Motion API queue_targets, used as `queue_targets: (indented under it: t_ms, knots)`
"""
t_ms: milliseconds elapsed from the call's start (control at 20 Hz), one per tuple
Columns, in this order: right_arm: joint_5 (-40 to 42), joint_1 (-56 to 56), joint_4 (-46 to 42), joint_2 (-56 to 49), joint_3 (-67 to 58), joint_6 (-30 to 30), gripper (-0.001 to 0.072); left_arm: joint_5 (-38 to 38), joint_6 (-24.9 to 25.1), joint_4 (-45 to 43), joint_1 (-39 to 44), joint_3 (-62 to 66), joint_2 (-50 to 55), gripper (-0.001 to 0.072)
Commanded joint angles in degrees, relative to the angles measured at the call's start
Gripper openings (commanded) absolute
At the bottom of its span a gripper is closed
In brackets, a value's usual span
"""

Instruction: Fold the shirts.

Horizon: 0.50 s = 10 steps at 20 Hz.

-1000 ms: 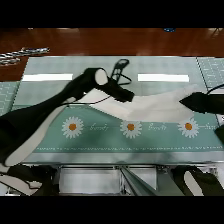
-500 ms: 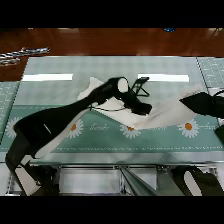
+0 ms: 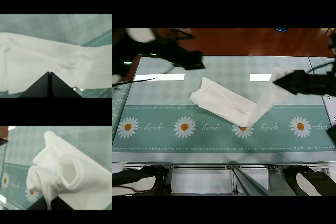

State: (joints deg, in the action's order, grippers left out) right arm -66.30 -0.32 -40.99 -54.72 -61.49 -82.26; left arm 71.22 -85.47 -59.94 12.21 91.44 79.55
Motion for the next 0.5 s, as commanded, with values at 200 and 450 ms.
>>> queue_targets:
  t_ms: [200,450]
  knots:
    - [11.04,21.86,1.92,-34.97,-24.68,0.46,0.0024,0.83,2.43,-2.64,-11.47,-23.23,-31.56,0.0018]
    - [10.78,26.67,1.92,-48.81,-35.04,-1.18,0.0024,0.81,1.66,-2.54,-11.47,-37.16,-39.36,0.0018]
